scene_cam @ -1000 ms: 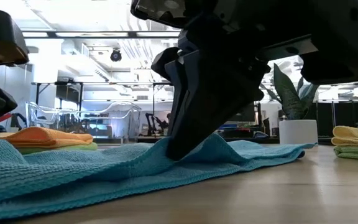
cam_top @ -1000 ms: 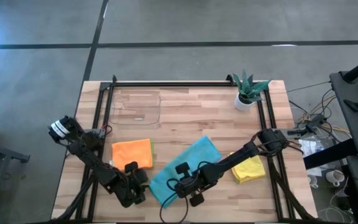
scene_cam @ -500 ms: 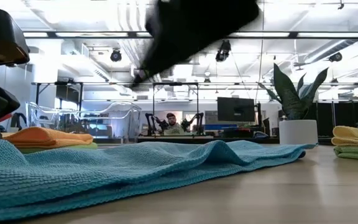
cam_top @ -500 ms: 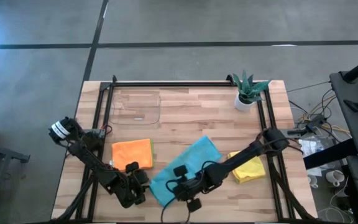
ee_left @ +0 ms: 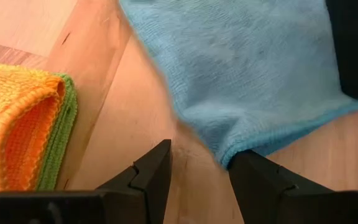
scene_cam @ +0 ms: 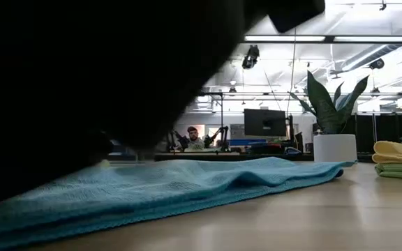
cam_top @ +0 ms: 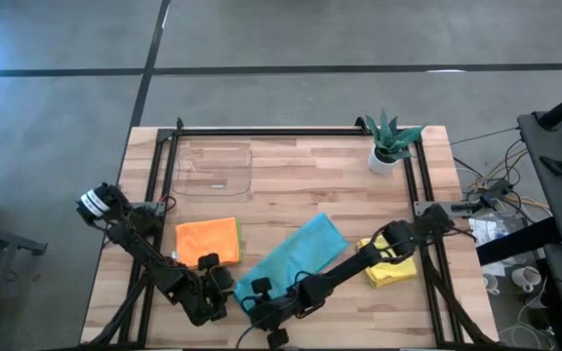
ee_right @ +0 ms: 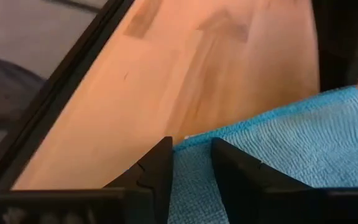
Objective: Fold microfiber towels
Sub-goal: Fold the blue microfiber cloth
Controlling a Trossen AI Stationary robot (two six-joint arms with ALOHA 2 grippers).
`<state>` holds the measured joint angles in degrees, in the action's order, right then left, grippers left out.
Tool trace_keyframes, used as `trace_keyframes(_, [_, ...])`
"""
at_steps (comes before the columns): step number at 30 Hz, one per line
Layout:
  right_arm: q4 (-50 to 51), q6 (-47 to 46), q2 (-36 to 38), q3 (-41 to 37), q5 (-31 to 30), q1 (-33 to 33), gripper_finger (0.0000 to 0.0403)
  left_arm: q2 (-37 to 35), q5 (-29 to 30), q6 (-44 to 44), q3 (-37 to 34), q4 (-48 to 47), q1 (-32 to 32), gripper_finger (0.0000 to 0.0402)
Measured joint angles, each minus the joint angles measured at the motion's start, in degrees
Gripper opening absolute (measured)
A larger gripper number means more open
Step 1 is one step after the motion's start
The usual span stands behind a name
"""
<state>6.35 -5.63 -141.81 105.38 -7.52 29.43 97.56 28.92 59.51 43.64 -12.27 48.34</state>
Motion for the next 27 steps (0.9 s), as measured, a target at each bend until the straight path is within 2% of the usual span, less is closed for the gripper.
trace_keyframes(6, [13.3,1.2,-1.8,8.9,0.0,2.3,0.0100,0.0,0.0,-0.2,-0.4,-0.4,0.0,0.0140])
trace_keyframes(15, [25.3,3.1,-0.6,14.7,2.1,3.5,0.0109,0.0,0.3,-0.1,-0.9,-0.3,0.0,0.0140])
trace_keyframes(21, [21.7,3.5,-0.6,13.2,-3.2,2.5,0.0114,-0.7,0.1,-0.2,-0.8,-0.6,0.0,0.0140])
trace_keyframes(27, [20.3,1.8,-1.2,11.0,-1.7,1.5,0.0101,-0.9,0.0,-0.3,-0.9,-0.4,0.0,0.0140])
